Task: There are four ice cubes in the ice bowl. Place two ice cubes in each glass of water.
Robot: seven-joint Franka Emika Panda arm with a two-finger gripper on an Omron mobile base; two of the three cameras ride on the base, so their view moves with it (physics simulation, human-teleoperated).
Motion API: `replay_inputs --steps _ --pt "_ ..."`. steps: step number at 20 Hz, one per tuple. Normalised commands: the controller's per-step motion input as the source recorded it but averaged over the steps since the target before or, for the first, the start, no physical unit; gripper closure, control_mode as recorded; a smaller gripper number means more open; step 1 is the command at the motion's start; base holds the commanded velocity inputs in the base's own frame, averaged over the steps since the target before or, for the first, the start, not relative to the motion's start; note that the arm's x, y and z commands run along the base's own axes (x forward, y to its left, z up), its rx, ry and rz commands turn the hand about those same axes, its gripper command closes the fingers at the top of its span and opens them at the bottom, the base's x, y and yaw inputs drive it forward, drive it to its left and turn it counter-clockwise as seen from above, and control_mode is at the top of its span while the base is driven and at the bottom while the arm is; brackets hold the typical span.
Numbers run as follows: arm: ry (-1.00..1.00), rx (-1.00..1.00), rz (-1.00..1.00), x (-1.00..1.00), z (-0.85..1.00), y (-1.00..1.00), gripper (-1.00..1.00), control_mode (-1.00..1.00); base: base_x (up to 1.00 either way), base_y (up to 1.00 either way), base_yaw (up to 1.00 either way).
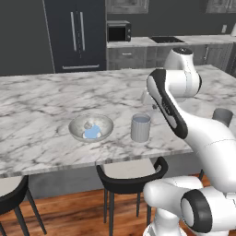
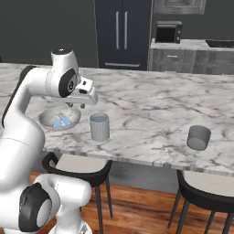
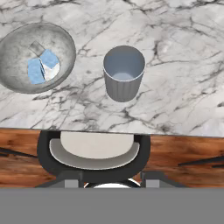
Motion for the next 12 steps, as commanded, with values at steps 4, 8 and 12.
replay_inputs --steps 4,8,12 --pt "0.00 0.00 0.00 0.00 0.00 0.13 -1.00 -1.00 0.00 0.00 0.00" --pt "0.00 0.00 -0.03 0.00 -0.06 0.26 -1.00 -1.00 0.00 0.00 0.00" --pt "0.00 0.00 -0.03 0.00 -0.09 0.39 -1.00 -1.00 0.00 0.00 0.00"
